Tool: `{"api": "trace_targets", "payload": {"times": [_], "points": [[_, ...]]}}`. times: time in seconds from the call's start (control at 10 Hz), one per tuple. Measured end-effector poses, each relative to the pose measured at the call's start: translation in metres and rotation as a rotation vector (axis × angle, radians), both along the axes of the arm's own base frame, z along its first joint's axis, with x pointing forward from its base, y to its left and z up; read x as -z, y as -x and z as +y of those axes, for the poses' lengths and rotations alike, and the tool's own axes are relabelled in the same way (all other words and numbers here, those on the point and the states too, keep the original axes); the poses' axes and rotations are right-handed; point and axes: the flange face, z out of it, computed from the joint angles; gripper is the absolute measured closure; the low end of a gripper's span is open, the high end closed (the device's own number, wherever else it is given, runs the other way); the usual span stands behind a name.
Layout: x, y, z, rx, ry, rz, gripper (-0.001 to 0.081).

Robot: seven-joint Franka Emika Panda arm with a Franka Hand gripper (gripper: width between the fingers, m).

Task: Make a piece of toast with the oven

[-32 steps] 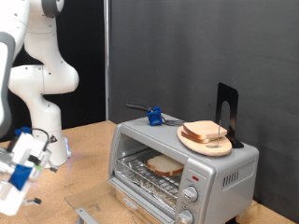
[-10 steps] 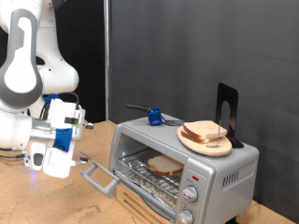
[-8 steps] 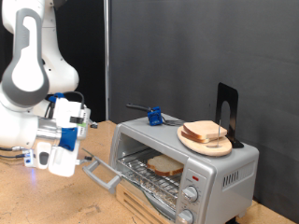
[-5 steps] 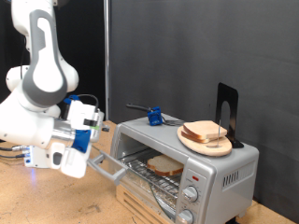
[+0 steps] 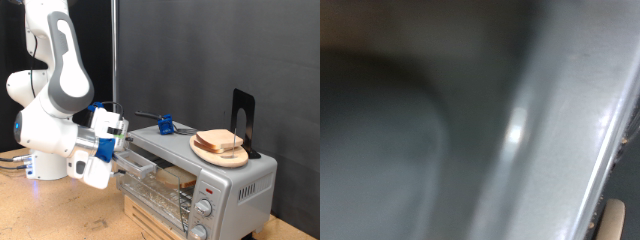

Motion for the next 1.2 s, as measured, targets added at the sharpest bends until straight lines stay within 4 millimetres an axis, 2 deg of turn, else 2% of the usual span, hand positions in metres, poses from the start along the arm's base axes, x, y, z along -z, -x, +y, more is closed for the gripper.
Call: {"api": "trace_targets", "payload": {"times": [0.3, 0.6, 1.0, 1.2], "points": [[-0.009, -0.001, 0.015, -0.018, 0.001, -0.028, -0.0002], [-0.025, 0.001, 0.040, -0.069, -0.004, -0.068, -0.0002], [-0.038, 0.016, 0.043, -0.069, -0.013, -0.075, -0.0002], [-0.040, 0.029, 0.029, -0.030, -0.039, -0.061, -0.0002]]}}
